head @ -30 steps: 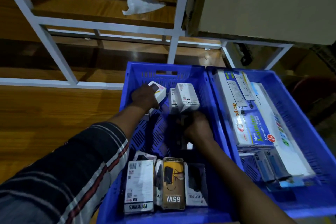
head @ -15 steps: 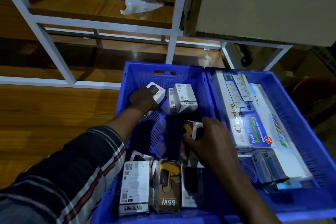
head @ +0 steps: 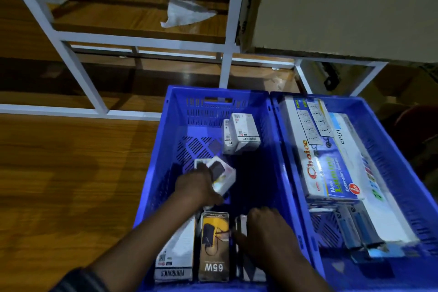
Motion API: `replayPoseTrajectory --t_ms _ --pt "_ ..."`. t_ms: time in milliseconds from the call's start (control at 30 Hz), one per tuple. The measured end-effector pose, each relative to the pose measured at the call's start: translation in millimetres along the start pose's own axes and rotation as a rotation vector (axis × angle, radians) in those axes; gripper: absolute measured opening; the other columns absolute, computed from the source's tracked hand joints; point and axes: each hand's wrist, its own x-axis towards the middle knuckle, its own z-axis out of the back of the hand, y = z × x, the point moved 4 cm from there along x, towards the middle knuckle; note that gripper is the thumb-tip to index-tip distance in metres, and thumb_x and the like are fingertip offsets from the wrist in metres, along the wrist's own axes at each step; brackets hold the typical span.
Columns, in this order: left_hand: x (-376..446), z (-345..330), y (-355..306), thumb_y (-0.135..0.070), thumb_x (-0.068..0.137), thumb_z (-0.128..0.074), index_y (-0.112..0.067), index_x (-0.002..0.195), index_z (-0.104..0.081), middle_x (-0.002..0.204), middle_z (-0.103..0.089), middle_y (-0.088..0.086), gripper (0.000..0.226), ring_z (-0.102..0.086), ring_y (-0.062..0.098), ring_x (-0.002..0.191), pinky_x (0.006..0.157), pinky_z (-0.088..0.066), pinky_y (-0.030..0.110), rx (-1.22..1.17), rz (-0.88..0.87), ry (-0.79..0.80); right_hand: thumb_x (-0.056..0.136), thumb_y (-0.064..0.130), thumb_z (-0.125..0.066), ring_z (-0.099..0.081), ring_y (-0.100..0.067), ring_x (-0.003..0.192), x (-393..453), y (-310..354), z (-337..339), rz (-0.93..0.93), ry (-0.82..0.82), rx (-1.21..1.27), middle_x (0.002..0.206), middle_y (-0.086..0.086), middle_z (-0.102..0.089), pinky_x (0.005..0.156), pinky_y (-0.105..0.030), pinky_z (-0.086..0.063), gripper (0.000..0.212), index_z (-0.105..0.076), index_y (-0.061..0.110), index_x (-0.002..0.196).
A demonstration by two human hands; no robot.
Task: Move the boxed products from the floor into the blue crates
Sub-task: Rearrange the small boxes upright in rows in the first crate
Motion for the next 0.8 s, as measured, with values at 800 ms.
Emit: replayPoseTrajectory --t_ms 800 --pt "106 66 -53 -0.069 0.083 -0.070 -0.014 0.114 -0.071 0.115 -0.072 -0.002 0.063 -0.068 0.016 0.110 0.095 -0.050 0.028 -0.669 -0.070 -0.122 0.082 0.043 -0.061 -0.073 -0.034 0.082 128 -33 29 -0.059 -0.493 0.671 0.089 -0.012 -0.075 0.065 -0.039 -0.057 0.036 -0.066 0.010 0.098"
